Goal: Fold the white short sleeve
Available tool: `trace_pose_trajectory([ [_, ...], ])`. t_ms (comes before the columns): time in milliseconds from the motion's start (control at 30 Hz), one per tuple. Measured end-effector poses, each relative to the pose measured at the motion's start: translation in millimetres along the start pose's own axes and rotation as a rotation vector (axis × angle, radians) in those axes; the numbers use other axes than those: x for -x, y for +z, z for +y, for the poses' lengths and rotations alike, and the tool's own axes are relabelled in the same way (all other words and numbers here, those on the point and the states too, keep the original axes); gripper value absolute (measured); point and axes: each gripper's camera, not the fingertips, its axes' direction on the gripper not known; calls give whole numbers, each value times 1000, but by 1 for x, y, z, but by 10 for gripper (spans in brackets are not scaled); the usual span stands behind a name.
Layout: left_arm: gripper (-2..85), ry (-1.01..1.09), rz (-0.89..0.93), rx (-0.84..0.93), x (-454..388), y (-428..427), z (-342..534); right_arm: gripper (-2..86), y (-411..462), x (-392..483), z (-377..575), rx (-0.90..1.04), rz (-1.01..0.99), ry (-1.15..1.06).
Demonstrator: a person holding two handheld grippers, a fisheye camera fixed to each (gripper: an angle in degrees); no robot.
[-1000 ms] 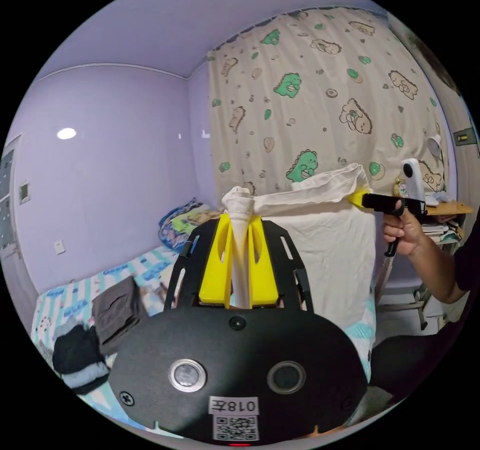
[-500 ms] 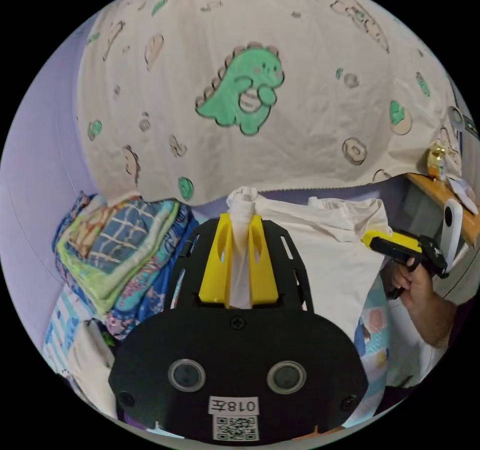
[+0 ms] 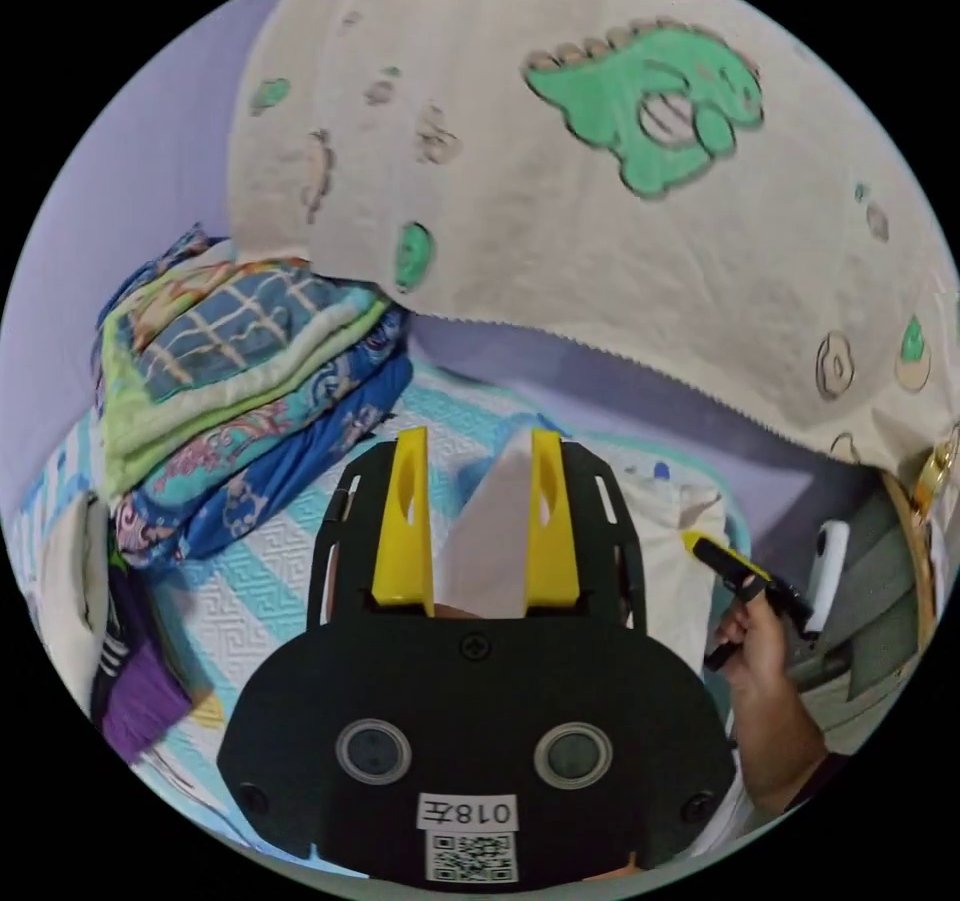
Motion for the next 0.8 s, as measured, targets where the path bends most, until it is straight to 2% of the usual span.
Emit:
trace_pose_trajectory([
  [167, 124, 17, 117, 29, 36, -61, 88, 11, -1, -21, -7, 14, -119, 95],
  [333, 116, -129, 188, 118, 31, -74, 213, 13, -18, 11, -25, 5, -68, -34],
  [500, 112, -213, 193, 68, 10, -78, 256, 14, -21, 26, -45, 9, 24, -83],
  [600, 112, -218, 219, 67, -5, -75, 265, 17, 1, 1, -50, 79, -25, 34],
  [800, 112, -204, 299, 76, -21, -64, 276, 45, -1, -9, -52, 49, -143, 104],
])
